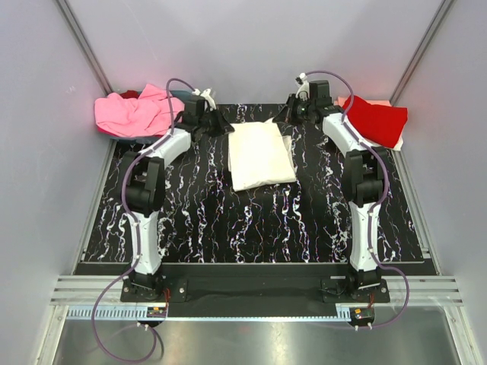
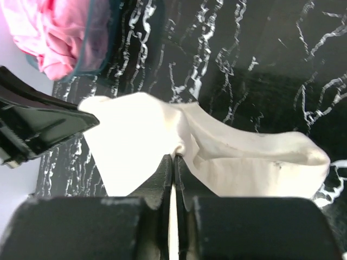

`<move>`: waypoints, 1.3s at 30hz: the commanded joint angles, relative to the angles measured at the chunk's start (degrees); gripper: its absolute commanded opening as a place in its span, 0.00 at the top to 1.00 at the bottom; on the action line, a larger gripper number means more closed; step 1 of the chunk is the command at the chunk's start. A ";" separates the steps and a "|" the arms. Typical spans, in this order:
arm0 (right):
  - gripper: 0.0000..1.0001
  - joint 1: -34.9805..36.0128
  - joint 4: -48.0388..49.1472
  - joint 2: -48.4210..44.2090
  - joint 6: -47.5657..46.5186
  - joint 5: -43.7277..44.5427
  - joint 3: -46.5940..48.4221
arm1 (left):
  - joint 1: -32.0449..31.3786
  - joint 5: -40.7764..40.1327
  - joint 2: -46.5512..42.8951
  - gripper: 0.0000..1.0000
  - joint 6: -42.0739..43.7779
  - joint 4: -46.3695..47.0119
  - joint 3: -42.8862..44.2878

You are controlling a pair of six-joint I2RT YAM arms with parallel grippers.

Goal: Fold and stack the t-shirts
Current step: Fold the tshirt

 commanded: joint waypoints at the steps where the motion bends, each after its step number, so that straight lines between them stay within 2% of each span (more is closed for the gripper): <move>1: 0.97 -0.61 -1.63 -4.22 -3.21 2.95 -1.40 | -1.30 3.66 2.22 0.90 0.99 2.34 5.73; 2: 1.00 -0.78 -1.46 -4.57 -3.30 3.39 -2.36 | -1.47 4.19 2.58 0.90 1.08 2.25 6.34; 8: 1.00 -2.01 -2.69 -7.99 -4.62 7.07 -5.35 | -2.00 5.95 5.39 0.87 1.52 1.11 9.51; 14: 1.00 -4.12 -2.69 -10.63 -4.62 9.10 -8.08 | -2.00 6.92 11.89 0.86 1.70 -4.34 20.31; 19: 1.00 -5.09 -5.66 -10.28 -5.67 9.80 -7.13 | -1.91 7.18 14.35 0.84 1.08 -4.43 21.55; 23: 1.00 -5.71 -9.98 -10.98 -6.55 8.67 -5.45 | -2.00 7.18 15.67 0.74 1.35 -5.22 23.83; 24: 1.00 -5.71 -10.77 -11.77 -6.64 8.92 -5.36 | -1.91 7.44 15.94 0.69 1.17 -5.39 24.97; 27: 1.00 -5.97 -13.06 -13.00 -7.34 11.54 -5.97 | -1.91 8.58 17.61 0.62 0.21 -4.52 27.34; 28: 1.00 -6.23 -13.85 -13.01 -7.43 13.22 -6.15 | -1.91 9.02 18.74 0.50 0.03 -4.60 27.79; 30: 1.00 -7.02 -15.17 -11.53 -7.43 16.90 -5.89 | -1.91 9.38 19.54 0.38 -0.06 -4.78 28.24; 35: 1.00 -10.97 -19.83 -7.30 -5.68 18.59 -4.92 | -1.30 8.76 19.55 0.33 -0.06 -3.73 26.40; 39: 1.00 -12.91 -22.89 -8.86 -4.89 20.34 -6.41 | -0.77 7.10 19.46 0.31 -0.94 -1.70 24.19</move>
